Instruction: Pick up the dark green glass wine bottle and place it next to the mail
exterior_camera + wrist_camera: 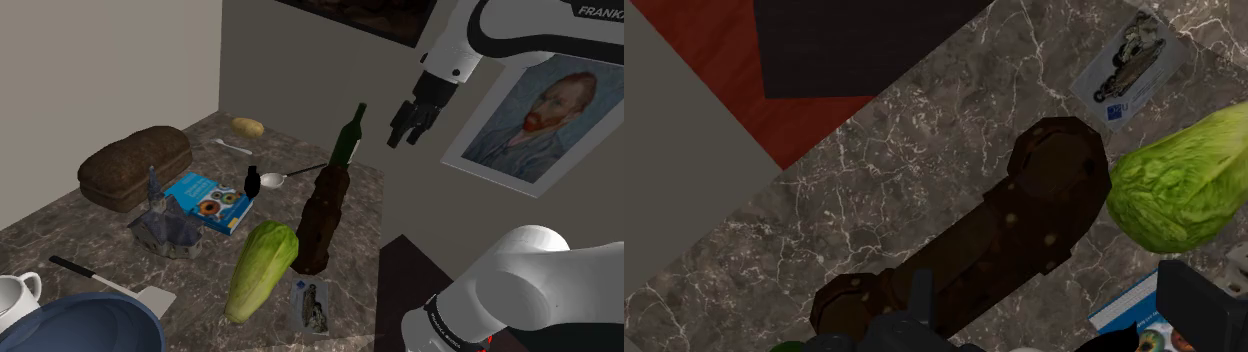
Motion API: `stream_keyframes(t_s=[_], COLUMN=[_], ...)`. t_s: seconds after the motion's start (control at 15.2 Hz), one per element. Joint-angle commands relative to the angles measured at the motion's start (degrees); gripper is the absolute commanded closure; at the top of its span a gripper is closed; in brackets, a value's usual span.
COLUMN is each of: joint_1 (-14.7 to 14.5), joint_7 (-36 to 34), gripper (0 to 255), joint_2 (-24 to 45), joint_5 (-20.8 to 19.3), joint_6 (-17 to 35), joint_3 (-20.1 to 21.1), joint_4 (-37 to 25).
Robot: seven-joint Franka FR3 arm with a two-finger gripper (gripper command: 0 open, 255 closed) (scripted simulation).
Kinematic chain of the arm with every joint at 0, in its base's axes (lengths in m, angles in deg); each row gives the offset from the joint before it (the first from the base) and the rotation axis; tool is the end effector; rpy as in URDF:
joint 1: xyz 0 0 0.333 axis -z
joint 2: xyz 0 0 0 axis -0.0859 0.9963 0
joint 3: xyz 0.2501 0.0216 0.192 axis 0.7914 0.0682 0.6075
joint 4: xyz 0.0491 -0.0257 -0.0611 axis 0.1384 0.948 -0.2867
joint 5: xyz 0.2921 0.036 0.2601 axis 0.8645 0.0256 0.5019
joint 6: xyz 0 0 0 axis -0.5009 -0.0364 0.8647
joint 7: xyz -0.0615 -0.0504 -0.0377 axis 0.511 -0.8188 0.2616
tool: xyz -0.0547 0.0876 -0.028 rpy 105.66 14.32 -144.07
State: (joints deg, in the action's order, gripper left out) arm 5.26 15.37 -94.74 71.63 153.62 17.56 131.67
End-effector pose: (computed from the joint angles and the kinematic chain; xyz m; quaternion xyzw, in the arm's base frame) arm 0.3277 -0.0226 0.5483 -0.9992 -0.0050 -0.0005 0.0404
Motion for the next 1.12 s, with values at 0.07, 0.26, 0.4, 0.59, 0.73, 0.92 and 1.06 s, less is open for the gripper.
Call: stream_keyframes(t_s=[0.07, 0.26, 0.4, 0.59, 0.73, 0.92, 1.06], joint_1=[0.2, 0.8, 1.0, 1.3, 1.4, 1.8, 2.1], joint_7=[0.9, 3.6, 5.4, 8.0, 9.9, 12.6, 14.5], gripper=[0, 0, 0, 0, 0, 0, 0], joint_2=[2.0, 8.0, 12.1, 18.3, 22.5, 28.8, 33.2], joint_5=[-0.5, -1.5, -1.9, -2.1, -2.0, -1.3, -0.5], joint_6=[1.0, 3.5, 5.0, 6.8, 7.7, 8.6, 8.8], joint_3=[-0.8, -3.0, -4.4, -6.5, -7.8, -9.6, -10.7], joint_4=[-1.0, -4.5, -7.1, -11.6, -14.9, -20.3, -24.3])
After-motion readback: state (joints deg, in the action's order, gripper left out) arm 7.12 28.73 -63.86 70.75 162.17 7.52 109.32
